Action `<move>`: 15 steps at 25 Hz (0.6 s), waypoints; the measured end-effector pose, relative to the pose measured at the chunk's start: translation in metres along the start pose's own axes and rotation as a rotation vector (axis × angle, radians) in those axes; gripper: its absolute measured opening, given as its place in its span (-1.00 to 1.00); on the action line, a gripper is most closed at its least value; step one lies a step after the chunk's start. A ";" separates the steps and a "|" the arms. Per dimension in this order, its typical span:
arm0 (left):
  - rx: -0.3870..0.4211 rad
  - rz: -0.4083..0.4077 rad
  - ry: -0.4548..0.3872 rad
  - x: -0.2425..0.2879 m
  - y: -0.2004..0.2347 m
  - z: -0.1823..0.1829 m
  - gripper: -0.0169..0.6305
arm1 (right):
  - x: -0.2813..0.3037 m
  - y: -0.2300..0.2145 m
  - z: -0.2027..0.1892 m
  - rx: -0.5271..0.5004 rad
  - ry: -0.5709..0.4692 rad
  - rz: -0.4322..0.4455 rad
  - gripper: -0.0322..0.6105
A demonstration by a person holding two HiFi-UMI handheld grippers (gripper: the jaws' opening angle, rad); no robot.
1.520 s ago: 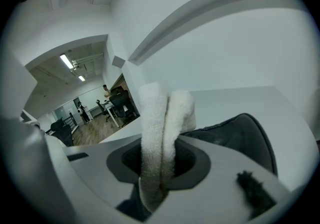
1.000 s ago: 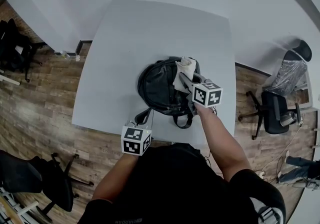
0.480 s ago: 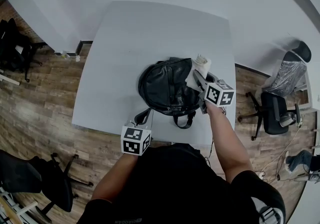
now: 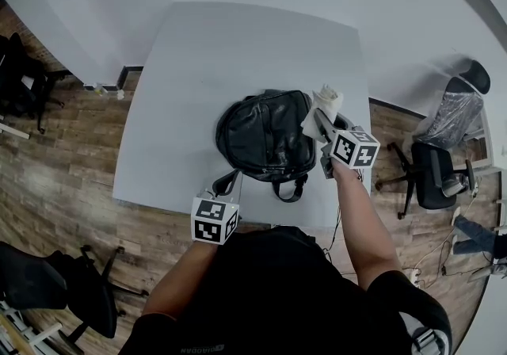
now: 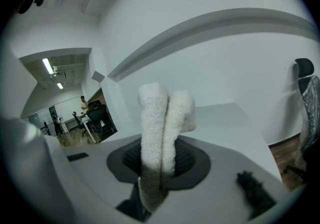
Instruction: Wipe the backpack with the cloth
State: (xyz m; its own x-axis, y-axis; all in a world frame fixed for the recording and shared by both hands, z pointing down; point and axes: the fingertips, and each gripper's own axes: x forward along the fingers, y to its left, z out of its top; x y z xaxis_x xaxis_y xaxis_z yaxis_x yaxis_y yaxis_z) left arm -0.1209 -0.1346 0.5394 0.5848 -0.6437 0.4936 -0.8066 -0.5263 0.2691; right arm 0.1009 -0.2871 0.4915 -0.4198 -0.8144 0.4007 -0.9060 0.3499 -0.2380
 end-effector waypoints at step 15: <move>-0.012 -0.003 -0.009 0.000 -0.001 -0.002 -0.93 | -0.018 -0.010 0.015 0.004 -0.058 -0.047 -0.61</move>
State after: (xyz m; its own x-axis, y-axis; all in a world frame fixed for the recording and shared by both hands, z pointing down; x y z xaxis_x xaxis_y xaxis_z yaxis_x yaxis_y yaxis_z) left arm -0.1203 -0.1331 0.5404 0.5879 -0.6472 0.4853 -0.8058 -0.5217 0.2803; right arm 0.1182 -0.2827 0.4731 -0.3725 -0.8553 0.3600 -0.9245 0.3084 -0.2240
